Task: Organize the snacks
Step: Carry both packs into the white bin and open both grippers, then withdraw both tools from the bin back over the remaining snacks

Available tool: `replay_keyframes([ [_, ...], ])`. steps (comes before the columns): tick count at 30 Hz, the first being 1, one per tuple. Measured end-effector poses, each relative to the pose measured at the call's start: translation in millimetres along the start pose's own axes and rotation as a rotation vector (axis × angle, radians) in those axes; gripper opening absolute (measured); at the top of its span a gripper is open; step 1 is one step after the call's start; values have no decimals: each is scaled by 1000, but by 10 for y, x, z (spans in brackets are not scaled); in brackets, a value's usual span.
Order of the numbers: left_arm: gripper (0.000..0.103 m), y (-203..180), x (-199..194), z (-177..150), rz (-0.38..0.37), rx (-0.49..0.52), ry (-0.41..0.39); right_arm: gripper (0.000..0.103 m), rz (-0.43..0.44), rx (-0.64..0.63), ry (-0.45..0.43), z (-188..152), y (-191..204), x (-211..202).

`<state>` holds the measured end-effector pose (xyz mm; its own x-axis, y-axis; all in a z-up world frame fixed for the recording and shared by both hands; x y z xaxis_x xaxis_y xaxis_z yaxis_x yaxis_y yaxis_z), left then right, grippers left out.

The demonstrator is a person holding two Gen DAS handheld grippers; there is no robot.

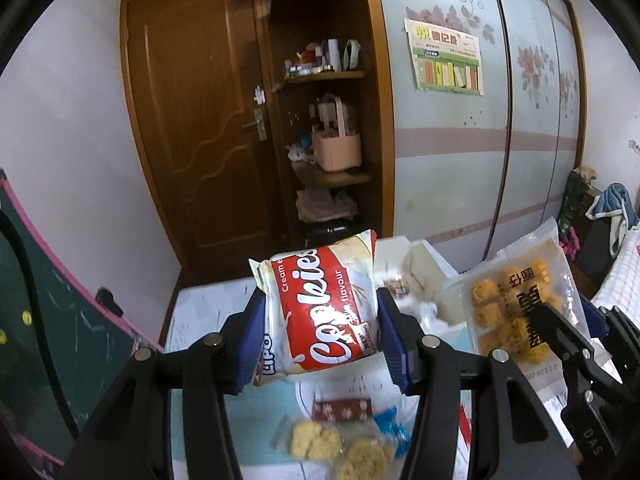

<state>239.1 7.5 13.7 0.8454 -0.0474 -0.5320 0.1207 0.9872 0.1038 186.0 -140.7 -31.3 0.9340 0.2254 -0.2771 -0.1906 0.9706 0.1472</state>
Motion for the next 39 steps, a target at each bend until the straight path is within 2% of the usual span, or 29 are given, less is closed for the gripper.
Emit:
replay_keyframes([
  [7, 51, -105, 328, 485, 33, 56, -20, 36, -21, -8, -27, 484, -116, 446],
  [12, 51, -120, 738, 672, 25, 45, 37, 37, -33, -7, -14, 793, -165, 810],
  [17, 51, -32, 1117, 759, 17, -7, 90, 37, -49, 36, 38, 859, -241, 1202],
  [20, 54, 63, 1376, 753, 37, -34, 118, 40, -63, 78, 120, 739, -326, 1551],
  [21, 61, 97, 1469, 739, 42, -44, 128, 44, -50, 93, 153, 670, -344, 1665],
  [23, 87, 140, 1656, 671, 9, -66, 162, 46, -12, 105, 228, 518, -353, 1884],
  [24, 102, 166, 1714, 634, 9, -75, 174, 52, -26, 107, 270, 424, -384, 1985],
  [26, 103, 259, 1847, 535, 38, -93, 207, 56, -36, 123, 309, 325, -432, 2072],
  [32, 103, 389, 1920, 350, 84, -80, 232, 62, -53, 82, 329, 258, -474, 1917],
  [39, 103, 391, 1548, 300, 76, -78, 203, 63, -86, 30, 357, 211, -508, 1532],
])
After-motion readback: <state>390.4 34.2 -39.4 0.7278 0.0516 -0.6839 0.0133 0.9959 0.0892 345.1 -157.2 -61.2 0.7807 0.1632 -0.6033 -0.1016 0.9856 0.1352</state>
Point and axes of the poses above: each gripper's, at about its wrist camera, not at the fingertips, and x roughly the way its jaws point, y to its left, z to its top, the point moved 8 cm from there along x, roughly the way its jaws point
